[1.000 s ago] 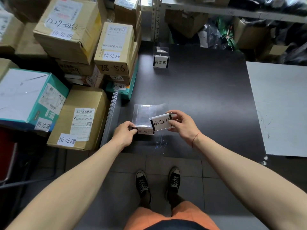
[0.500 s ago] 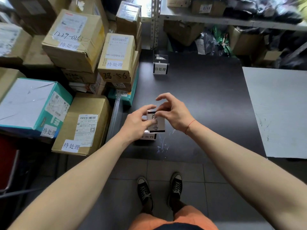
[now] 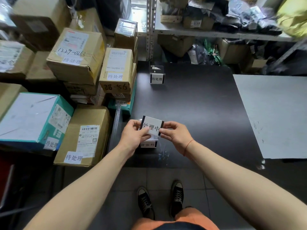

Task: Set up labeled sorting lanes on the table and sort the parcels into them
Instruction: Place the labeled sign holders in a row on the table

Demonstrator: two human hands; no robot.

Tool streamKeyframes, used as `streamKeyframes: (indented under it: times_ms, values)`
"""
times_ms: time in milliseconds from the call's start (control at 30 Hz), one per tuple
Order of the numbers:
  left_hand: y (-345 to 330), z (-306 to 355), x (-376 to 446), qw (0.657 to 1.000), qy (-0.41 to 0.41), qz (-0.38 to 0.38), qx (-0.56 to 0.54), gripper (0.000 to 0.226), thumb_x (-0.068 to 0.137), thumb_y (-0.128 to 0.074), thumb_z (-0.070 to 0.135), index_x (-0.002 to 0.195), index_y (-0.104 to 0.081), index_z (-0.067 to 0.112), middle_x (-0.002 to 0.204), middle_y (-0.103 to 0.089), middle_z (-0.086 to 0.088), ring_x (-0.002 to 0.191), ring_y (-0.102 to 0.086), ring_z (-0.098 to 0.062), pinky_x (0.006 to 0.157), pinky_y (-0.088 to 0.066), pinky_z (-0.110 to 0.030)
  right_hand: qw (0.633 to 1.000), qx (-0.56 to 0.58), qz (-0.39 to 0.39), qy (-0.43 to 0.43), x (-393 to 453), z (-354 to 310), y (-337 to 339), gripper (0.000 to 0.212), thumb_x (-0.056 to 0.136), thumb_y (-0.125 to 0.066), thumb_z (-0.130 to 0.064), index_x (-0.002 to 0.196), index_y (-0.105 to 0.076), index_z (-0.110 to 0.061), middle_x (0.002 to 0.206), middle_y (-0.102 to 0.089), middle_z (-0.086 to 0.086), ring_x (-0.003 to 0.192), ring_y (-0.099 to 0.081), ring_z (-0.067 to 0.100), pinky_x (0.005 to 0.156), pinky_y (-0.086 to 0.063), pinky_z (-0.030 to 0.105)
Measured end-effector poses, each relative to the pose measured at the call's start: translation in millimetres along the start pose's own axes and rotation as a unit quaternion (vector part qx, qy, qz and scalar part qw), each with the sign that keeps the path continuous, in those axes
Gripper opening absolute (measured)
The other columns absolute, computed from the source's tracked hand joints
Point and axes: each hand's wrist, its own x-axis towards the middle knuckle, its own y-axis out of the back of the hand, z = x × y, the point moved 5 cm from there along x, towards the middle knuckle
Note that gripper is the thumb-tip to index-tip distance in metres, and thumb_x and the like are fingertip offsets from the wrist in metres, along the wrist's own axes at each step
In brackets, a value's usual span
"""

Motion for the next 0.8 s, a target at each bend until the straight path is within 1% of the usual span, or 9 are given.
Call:
streamKeyframes:
  times_ms: [100, 200, 267, 333, 433, 500, 600, 700, 800]
  values:
    - [7.7, 9.7, 8.6, 0.990, -0.041, 0.014, 0.137, 0.031, 0.100, -0.072, 0.014, 0.126, -0.058, 0.022, 0.113, -0.072, 0.001, 0.106, -0.070, -0.014, 0.089, -0.064, -0.036, 0.998, -0.053, 0.027, 0.024, 4.5, -5.6, 10.1, 0.020, 0.086, -0.076, 0.011, 0.104, -0.071, 0.004, 0.092, -0.070, 0.011, 0.083, -0.072, 0.021, 0.078, -0.063, 0.026]
    - [-1.0, 16.9, 22.4, 0.977, -0.049, -0.009, 0.206, 0.032, 0.097, -0.077, 0.017, 0.123, -0.061, 0.026, 0.102, -0.072, 0.013, 0.101, -0.068, -0.005, 0.085, -0.060, -0.028, 0.992, -0.106, 0.039, 0.050, 7.6, -15.3, 24.7, 0.021, 0.085, -0.078, 0.012, 0.103, -0.074, 0.003, 0.087, -0.075, 0.009, 0.076, -0.072, 0.016, 0.077, -0.063, 0.024]
    - [-13.7, 20.1, 34.5, 0.971, -0.050, -0.014, 0.232, 0.029, 0.092, -0.082, 0.020, 0.115, -0.065, 0.027, 0.102, -0.075, 0.012, 0.102, -0.071, -0.008, 0.094, -0.059, -0.034, 0.989, -0.124, 0.065, 0.055, 10.2, -21.7, 39.5, 0.020, 0.085, -0.078, 0.011, 0.099, -0.075, -0.003, 0.086, -0.077, 0.008, 0.075, -0.073, 0.014, 0.076, -0.062, 0.022]
    - [-31.0, 22.8, 45.8, 0.968, -0.056, -0.018, 0.243, 0.026, 0.089, -0.085, 0.020, 0.111, -0.070, 0.026, 0.106, -0.079, 0.007, 0.103, -0.073, -0.011, 0.102, -0.058, -0.040, 0.988, -0.111, 0.092, 0.054, 16.6, -25.1, 57.7, 0.015, 0.089, -0.076, 0.009, 0.098, -0.076, -0.003, 0.090, -0.077, 0.012, 0.079, -0.074, 0.017, 0.075, -0.061, 0.021]
    - [-56.3, 26.5, 62.6, 0.961, -0.059, -0.017, 0.271, 0.027, 0.090, -0.084, 0.022, 0.115, -0.074, 0.025, 0.110, -0.080, 0.008, 0.104, -0.073, -0.010, 0.104, -0.057, -0.040, 0.987, -0.086, 0.124, 0.057, 33.7, -31.4, 83.5, 0.016, 0.097, -0.066, 0.007, 0.092, -0.076, -0.005, 0.093, -0.077, 0.016, 0.079, -0.076, 0.019, 0.079, -0.063, 0.025]
    - [-74.0, 27.9, 81.1, 0.957, -0.064, -0.014, 0.281, 0.026, 0.090, -0.084, 0.023, 0.113, -0.075, 0.027, 0.107, -0.080, 0.010, 0.102, -0.074, -0.009, 0.104, -0.057, -0.040, 0.983, -0.107, 0.136, 0.062, 53.5, -39.1, 98.5, 0.017, 0.097, -0.066, 0.004, 0.092, -0.078, -0.008, 0.094, -0.079, 0.014, 0.080, -0.074, 0.018, 0.085, -0.064, 0.030]
    - [-98.3, 34.8, 113.3, 0.956, -0.063, 0.007, 0.286, 0.027, 0.091, -0.082, 0.020, 0.117, -0.075, 0.022, 0.110, -0.080, 0.006, 0.104, -0.073, -0.011, 0.106, -0.055, -0.037, 0.982, -0.121, 0.136, 0.057, 88.9, -50.5, 114.8, 0.017, 0.095, -0.071, 0.001, 0.092, -0.078, -0.014, 0.091, -0.079, 0.007, 0.082, -0.073, 0.018, 0.091, -0.063, 0.035]
    - [-124.3, 39.0, 146.7, 0.955, -0.050, 0.014, 0.291, 0.030, 0.096, -0.077, 0.018, 0.125, -0.071, 0.018, 0.118, -0.077, 0.005, 0.109, -0.069, -0.011, 0.106, -0.052, -0.030, 0.975, -0.160, 0.145, 0.051, 130.3, -57.8, 131.1, 0.015, 0.088, -0.080, 0.000, 0.090, -0.078, -0.014, 0.087, -0.079, 0.008, 0.080, -0.074, 0.020, 0.091, -0.063, 0.041]
    - [-147.3, 31.9, 185.1, 0.969, -0.015, 0.013, 0.246, 0.031, 0.098, -0.073, 0.011, 0.129, -0.067, 0.014, 0.123, -0.075, 0.003, 0.111, -0.067, -0.011, 0.101, -0.048, -0.024, 0.966, -0.189, 0.170, 0.038, 174.8, -64.3, 150.2, 0.018, 0.089, -0.078, -0.002, 0.084, -0.076, -0.019, 0.081, -0.078, 0.004, 0.081, -0.077, 0.024, 0.091, -0.063, 0.046]
